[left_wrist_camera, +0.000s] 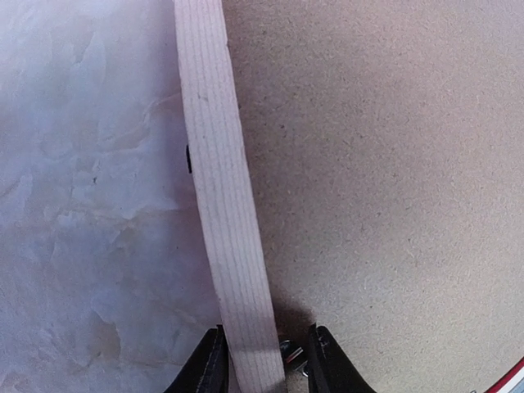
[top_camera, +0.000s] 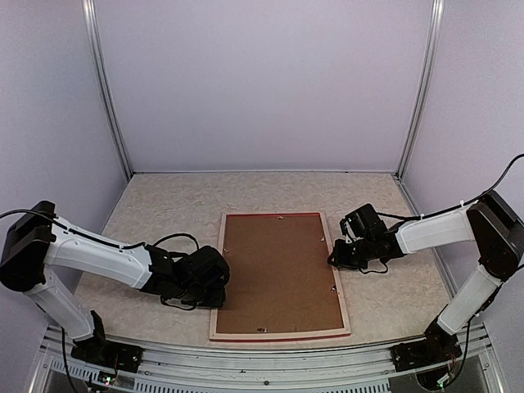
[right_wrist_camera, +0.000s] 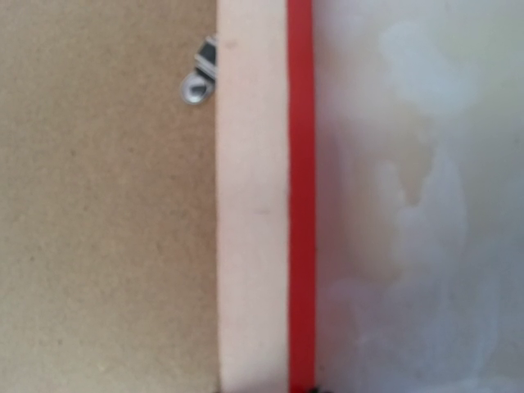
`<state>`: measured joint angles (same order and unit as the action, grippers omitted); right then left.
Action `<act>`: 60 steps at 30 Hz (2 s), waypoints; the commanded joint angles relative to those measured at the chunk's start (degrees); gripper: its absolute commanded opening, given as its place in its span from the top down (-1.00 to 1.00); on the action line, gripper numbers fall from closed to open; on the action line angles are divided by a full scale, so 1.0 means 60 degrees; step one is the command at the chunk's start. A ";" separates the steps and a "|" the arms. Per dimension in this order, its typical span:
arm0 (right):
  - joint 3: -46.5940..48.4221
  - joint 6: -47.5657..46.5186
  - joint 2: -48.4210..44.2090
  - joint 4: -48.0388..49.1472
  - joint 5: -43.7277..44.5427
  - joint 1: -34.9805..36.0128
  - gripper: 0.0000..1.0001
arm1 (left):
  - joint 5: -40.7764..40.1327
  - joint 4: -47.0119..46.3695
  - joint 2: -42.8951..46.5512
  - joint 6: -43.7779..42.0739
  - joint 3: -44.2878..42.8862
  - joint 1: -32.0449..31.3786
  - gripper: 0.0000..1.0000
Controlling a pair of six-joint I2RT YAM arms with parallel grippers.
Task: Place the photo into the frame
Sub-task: Rotate the photo frame at the center of the board.
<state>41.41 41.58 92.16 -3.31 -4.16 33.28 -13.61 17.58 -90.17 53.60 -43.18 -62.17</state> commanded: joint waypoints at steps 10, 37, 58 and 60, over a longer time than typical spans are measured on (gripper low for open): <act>0.0008 -0.0002 0.0093 -0.0324 0.0006 0.0104 0.76 | -0.0082 0.0482 0.0524 0.0313 0.0838 0.0011 0.46; 0.2459 -0.3158 0.1176 -0.3027 0.0796 -0.0362 1.00 | 0.0435 -0.0050 0.1116 -0.2437 -0.0999 0.2031 -0.93; 0.6897 -0.9797 0.4306 -0.5337 -0.2600 -0.0518 0.95 | 0.1661 0.0121 -0.1814 -0.5478 -0.3563 0.4224 -0.98; 0.7077 -0.9814 0.4462 -0.5316 -0.2660 -0.0534 0.83 | 0.1892 0.0148 -0.2155 -0.5627 -0.3669 0.4217 -0.98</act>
<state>81.06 -11.64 116.84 -31.97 -15.11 29.87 -5.28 17.45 -99.63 23.75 -63.18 -37.26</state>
